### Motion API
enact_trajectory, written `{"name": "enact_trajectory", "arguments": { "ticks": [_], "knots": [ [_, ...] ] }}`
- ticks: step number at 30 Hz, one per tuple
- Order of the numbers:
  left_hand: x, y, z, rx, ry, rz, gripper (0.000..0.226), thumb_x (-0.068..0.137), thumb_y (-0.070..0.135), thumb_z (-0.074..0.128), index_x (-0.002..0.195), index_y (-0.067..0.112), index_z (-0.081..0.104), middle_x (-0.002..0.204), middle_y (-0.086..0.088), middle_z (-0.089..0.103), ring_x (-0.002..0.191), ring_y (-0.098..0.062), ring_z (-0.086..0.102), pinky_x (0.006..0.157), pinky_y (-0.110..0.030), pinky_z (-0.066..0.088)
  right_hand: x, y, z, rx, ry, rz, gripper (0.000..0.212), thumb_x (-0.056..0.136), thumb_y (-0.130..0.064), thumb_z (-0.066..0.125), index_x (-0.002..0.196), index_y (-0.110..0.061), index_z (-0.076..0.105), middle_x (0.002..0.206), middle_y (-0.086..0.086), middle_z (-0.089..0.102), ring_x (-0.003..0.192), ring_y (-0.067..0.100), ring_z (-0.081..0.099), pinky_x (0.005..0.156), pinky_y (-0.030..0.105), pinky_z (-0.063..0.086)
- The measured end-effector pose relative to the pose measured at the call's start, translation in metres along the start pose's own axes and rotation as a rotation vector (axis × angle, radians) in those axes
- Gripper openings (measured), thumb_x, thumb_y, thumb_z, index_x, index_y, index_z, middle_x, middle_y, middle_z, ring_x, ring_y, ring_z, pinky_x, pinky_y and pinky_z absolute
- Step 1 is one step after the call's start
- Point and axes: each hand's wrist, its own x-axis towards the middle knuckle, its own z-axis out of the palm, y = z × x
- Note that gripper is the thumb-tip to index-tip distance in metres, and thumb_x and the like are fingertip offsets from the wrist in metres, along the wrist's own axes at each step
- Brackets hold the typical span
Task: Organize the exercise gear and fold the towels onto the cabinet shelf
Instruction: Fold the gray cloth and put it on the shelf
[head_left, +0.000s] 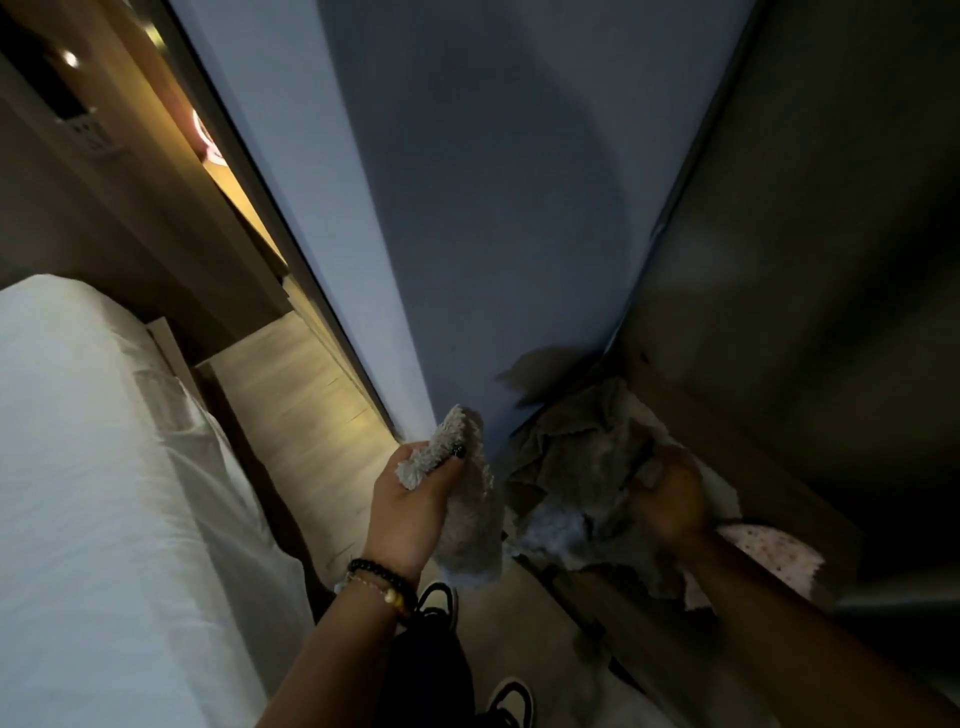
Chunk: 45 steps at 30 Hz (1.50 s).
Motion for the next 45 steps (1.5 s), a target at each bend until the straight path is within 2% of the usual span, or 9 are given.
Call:
{"name": "enact_trajectory", "arguments": {
  "ticks": [8,12,17,22,26,30,33,39,45],
  "knots": [
    [-0.022,0.04,0.006,-0.083,-0.071,0.004,0.004,0.089,0.017,0.065,0.092,0.015,0.063,0.096,-0.008,0.066,0.091,-0.026,0.063,0.085,-0.046,0.052,-0.026,-0.038,-0.097,0.121,0.477,-0.318,0.012,0.084,0.001,0.064,0.09,0.001,0.074,0.09,0.022,0.072,0.082,0.039,0.069,0.082,0.044,0.052],
    [-0.035,0.056,0.003,-0.081,-0.113,0.049,0.004,0.089,0.02,0.064,0.092,0.018,0.063,0.099,-0.009,0.064,0.092,-0.024,0.061,0.086,-0.046,0.052,-0.046,-0.071,-0.134,0.374,0.477,-0.323,0.024,0.084,-0.007,0.065,0.085,-0.03,0.072,0.094,0.005,0.072,0.088,0.026,0.068,0.085,0.043,0.054],
    [-0.041,0.069,-0.004,-0.118,-0.115,0.068,0.009,0.089,0.019,0.065,0.096,0.015,0.063,0.099,-0.008,0.064,0.094,-0.025,0.06,0.086,-0.044,0.051,-0.08,-0.13,-0.172,0.552,0.535,-0.414,0.028,0.083,-0.001,0.067,0.08,-0.028,0.065,0.086,-0.005,0.068,0.078,0.001,0.064,0.078,0.025,0.055],
    [-0.043,0.075,-0.022,-0.143,-0.09,0.132,0.016,0.087,0.014,0.066,0.101,0.007,0.062,0.093,-0.006,0.063,0.087,-0.02,0.06,0.069,-0.029,0.048,-0.12,-0.188,-0.182,0.628,0.3,-0.515,0.019,0.084,0.004,0.063,0.082,-0.014,0.069,0.083,-0.015,0.068,0.076,-0.008,0.063,0.07,0.005,0.047],
    [-0.041,0.082,-0.053,-0.064,-0.177,0.304,0.033,0.081,0.004,0.072,0.11,0.013,0.058,0.094,-0.002,0.064,0.075,-0.001,0.064,0.061,-0.015,0.052,-0.135,-0.225,-0.165,0.622,0.104,-0.587,0.027,0.089,-0.001,0.059,0.083,-0.025,0.068,0.089,-0.014,0.07,0.086,-0.002,0.065,0.073,0.011,0.051],
    [-0.031,0.083,-0.085,-0.058,-0.375,0.402,0.057,0.069,0.017,0.083,0.117,0.028,0.054,0.095,0.0,0.073,0.084,-0.011,0.071,0.07,-0.02,0.056,-0.132,-0.261,-0.13,0.625,-0.005,-0.674,0.028,0.089,0.001,0.058,0.087,-0.026,0.066,0.091,-0.009,0.07,0.087,0.007,0.066,0.079,0.023,0.055],
    [-0.012,0.078,-0.103,0.082,-0.259,0.499,0.039,0.062,0.046,0.076,0.094,0.026,0.067,0.09,0.011,0.071,0.082,-0.005,0.068,0.071,-0.017,0.054,-0.129,-0.294,-0.1,0.644,-0.082,-0.727,0.035,0.091,0.001,0.055,0.09,-0.033,0.062,0.097,-0.013,0.068,0.094,0.004,0.064,0.083,0.018,0.051],
    [0.04,0.067,-0.155,0.204,0.094,0.513,0.023,0.065,0.053,0.058,0.073,0.031,0.06,0.079,0.01,0.061,0.082,-0.006,0.057,0.07,-0.022,0.046,-0.115,-0.36,-0.045,0.616,-0.249,-0.741,0.024,0.095,-0.004,0.052,0.099,-0.025,0.061,0.096,-0.011,0.064,0.088,-0.002,0.06,0.074,0.011,0.047],
    [0.087,0.054,-0.211,0.197,0.178,0.372,0.013,0.071,0.02,0.074,0.073,0.02,0.061,0.071,0.007,0.064,0.066,-0.008,0.062,0.057,-0.022,0.048,-0.093,-0.422,0.016,0.55,-0.352,-0.695,0.022,0.097,-0.007,0.046,0.106,-0.019,0.062,0.087,-0.011,0.06,0.069,-0.005,0.053,0.06,0.009,0.042]
  ]
}}
